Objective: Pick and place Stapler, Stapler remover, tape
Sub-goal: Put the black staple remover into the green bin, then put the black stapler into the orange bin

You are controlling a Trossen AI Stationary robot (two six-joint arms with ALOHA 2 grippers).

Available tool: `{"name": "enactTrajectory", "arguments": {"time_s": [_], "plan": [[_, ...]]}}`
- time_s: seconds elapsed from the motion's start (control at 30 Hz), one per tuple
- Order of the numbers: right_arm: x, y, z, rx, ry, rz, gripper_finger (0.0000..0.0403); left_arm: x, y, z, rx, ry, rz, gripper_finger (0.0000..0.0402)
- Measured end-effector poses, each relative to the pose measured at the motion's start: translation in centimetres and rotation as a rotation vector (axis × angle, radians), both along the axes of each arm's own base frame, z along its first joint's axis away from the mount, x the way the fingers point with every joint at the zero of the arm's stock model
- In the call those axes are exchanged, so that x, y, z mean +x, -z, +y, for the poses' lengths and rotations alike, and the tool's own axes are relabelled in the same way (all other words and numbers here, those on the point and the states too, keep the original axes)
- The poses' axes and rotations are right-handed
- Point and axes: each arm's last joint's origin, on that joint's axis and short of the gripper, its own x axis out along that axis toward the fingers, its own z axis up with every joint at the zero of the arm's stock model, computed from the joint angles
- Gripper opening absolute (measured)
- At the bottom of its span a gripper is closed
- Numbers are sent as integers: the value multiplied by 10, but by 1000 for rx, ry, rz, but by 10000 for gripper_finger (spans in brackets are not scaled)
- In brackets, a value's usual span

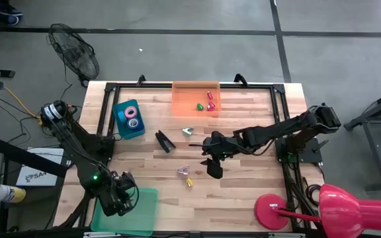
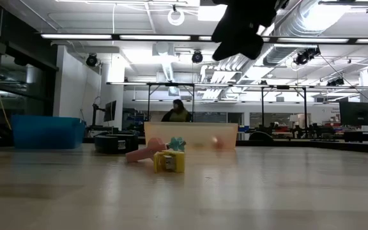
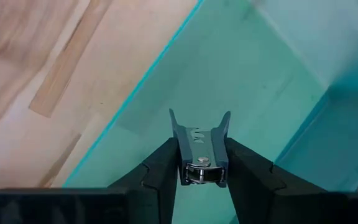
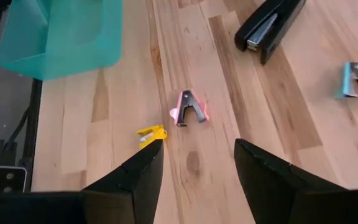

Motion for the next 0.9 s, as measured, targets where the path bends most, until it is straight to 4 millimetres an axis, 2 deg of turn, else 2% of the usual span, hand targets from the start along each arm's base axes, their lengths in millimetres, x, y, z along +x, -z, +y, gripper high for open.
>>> {"name": "enactTrajectory", "arguments": {"time_s": [0.17, 0.37, 0.47, 0.6, 0.73, 0.9], "plan": [[-19, -11, -13, 29, 74, 80, 189, 0, 0, 0, 3, 0, 2, 138], [-50, -30, -32, 102, 268, 168, 189, 0, 0, 0, 4, 0, 3, 211], [-60, -43, -33, 85, 235, 117, 189, 0, 0, 0, 4, 0, 3, 240], [-74, -55, -31, 50, 159, -14, 189, 0, 0, 0, 9, -7, -10, 257], [-91, -44, -33, 93, 107, -222, 189, 2, -1, 2, 37, -54, -62, 259], [-120, -11, -40, 145, 120, -481, 189, 5, -2, 2, 71, -109, -153, 259]]}}
